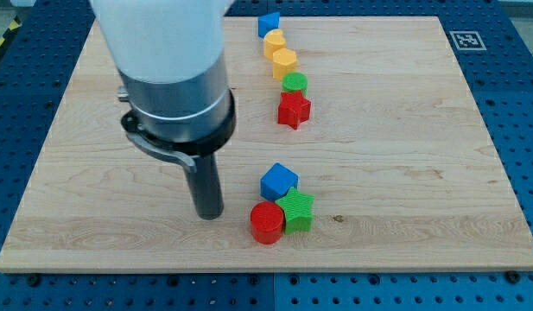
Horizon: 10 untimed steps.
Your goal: Push the cube into the red star
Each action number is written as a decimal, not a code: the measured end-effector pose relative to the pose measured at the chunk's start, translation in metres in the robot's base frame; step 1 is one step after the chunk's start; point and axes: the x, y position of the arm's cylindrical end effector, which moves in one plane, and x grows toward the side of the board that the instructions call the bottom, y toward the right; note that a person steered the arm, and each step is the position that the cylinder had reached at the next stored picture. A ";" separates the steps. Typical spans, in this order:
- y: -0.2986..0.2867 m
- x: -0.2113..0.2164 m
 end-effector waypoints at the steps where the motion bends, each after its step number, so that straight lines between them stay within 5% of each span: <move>1: 0.017 -0.002; 5: 0.114 -0.021; 10: 0.092 -0.041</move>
